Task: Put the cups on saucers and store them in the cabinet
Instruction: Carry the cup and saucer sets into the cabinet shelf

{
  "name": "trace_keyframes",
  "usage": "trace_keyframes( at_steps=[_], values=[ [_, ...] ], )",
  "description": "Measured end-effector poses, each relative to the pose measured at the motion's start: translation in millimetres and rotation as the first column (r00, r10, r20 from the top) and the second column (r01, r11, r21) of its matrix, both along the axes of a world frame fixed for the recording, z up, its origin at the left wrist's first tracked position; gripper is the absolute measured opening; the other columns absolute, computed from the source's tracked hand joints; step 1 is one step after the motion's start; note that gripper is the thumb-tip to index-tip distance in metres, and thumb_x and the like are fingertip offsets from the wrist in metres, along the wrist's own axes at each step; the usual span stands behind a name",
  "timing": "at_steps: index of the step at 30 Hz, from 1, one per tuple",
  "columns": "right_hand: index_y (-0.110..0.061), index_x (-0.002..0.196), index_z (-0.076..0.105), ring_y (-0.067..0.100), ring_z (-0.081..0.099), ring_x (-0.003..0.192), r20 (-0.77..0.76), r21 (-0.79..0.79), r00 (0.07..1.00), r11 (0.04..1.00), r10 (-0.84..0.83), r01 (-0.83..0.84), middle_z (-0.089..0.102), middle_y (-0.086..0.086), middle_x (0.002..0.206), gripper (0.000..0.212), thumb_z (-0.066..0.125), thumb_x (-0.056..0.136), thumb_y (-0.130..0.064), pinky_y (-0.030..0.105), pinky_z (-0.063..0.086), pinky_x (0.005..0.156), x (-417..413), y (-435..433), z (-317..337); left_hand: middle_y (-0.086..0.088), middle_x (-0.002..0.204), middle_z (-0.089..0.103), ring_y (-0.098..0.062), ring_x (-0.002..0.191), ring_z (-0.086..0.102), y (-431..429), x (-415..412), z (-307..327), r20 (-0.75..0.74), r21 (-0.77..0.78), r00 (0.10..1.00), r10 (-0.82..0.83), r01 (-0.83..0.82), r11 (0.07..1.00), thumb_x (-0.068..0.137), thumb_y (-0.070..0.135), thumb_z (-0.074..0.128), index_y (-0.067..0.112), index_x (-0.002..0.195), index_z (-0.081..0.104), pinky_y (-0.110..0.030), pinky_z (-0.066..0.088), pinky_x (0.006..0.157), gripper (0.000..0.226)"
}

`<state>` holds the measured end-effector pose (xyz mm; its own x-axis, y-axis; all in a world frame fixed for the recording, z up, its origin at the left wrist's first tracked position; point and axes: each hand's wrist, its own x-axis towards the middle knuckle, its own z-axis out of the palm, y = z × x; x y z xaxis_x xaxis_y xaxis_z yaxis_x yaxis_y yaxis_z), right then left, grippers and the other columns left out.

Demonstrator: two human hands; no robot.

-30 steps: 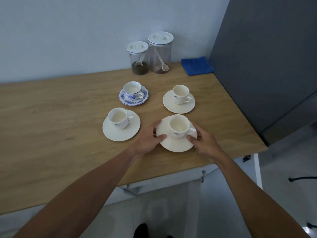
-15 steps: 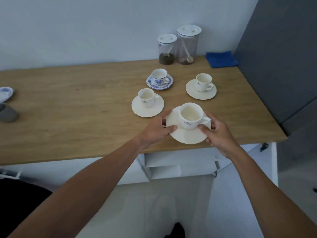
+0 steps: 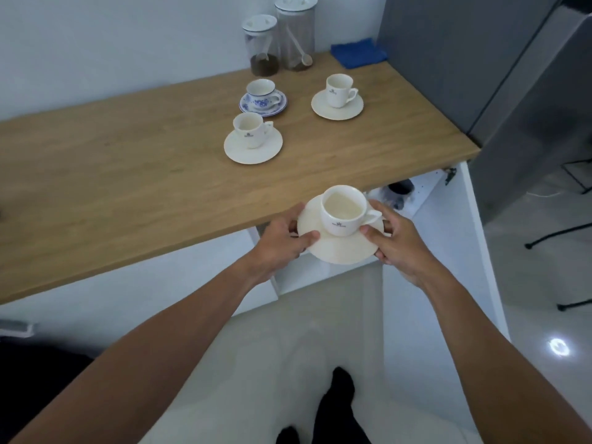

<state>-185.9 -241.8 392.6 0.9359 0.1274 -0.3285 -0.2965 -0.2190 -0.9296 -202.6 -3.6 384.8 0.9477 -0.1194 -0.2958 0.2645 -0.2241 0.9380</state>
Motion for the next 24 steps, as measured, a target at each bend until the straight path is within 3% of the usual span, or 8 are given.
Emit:
trace_keyframes(
  at_steps=[5, 8, 13, 19, 24],
  values=[
    [-0.043, 0.142, 0.047, 0.014, 0.056, 0.083, -0.056, 0.009, 0.998, 0.999, -0.033, 0.034, 0.061, 0.010, 0.125, 0.056, 0.068, 0.093, -0.027, 0.018, 0.047, 0.055, -26, -8, -32, -0.002, 0.110, 0.063, -0.009, 0.078, 0.057, -10, -22, -33, -0.034, 0.002, 0.999, 0.008, -0.008, 1.000, 0.089, 0.027, 0.071, 0.038, 0.148, 0.036, -0.019, 0.047, 0.061, 0.070],
    [-0.043, 0.143, 0.047, 0.014, 0.055, 0.082, -0.071, 0.014, 0.996, 0.999, -0.051, 0.052, 0.063, 0.008, 0.123, 0.057, 0.068, 0.093, -0.025, 0.018, 0.046, 0.054, -30, -14, -54, 0.001, 0.105, 0.062, -0.009, 0.078, 0.058, -16, -25, -60, -0.045, -0.013, 0.999, 0.001, -0.002, 1.000, 0.089, 0.026, 0.071, 0.039, 0.146, 0.039, -0.017, 0.046, 0.059, 0.067],
    [-0.041, 0.145, 0.045, 0.012, 0.047, 0.062, -0.070, 0.009, 0.995, 0.998, -0.064, 0.065, 0.064, 0.009, 0.119, 0.060, 0.068, 0.093, -0.023, 0.020, 0.043, 0.052, -15, -24, -112, 0.003, 0.106, 0.063, -0.007, 0.085, 0.060, -25, -7, -117, -0.066, -0.009, 0.998, 0.001, -0.001, 1.000, 0.088, 0.029, 0.071, 0.045, 0.141, 0.042, -0.022, 0.048, 0.065, 0.063],
    [-0.043, 0.141, 0.048, 0.014, 0.054, 0.075, 0.002, -0.045, 0.997, 0.996, -0.081, 0.081, 0.066, 0.006, 0.114, 0.056, 0.070, 0.092, -0.030, 0.022, 0.046, 0.055, 41, -33, -219, -0.001, 0.109, 0.063, -0.014, 0.084, 0.059, -37, 49, -216, -0.039, 0.037, 0.999, 0.019, -0.018, 0.999, 0.088, 0.027, 0.072, 0.038, 0.148, 0.036, -0.023, 0.047, 0.063, 0.071],
    [-0.033, 0.137, 0.056, 0.014, 0.045, 0.056, 0.096, -0.042, 0.992, 0.995, -0.085, 0.089, 0.064, -0.002, 0.077, 0.048, 0.069, 0.092, -0.022, 0.021, 0.039, 0.045, 108, -38, -303, 0.001, 0.095, 0.062, -0.011, 0.072, 0.055, -43, 114, -292, 0.014, 0.023, 1.000, 0.025, -0.026, 0.999, 0.089, 0.023, 0.071, 0.034, 0.149, 0.035, -0.025, 0.046, 0.062, 0.071]
  ],
)
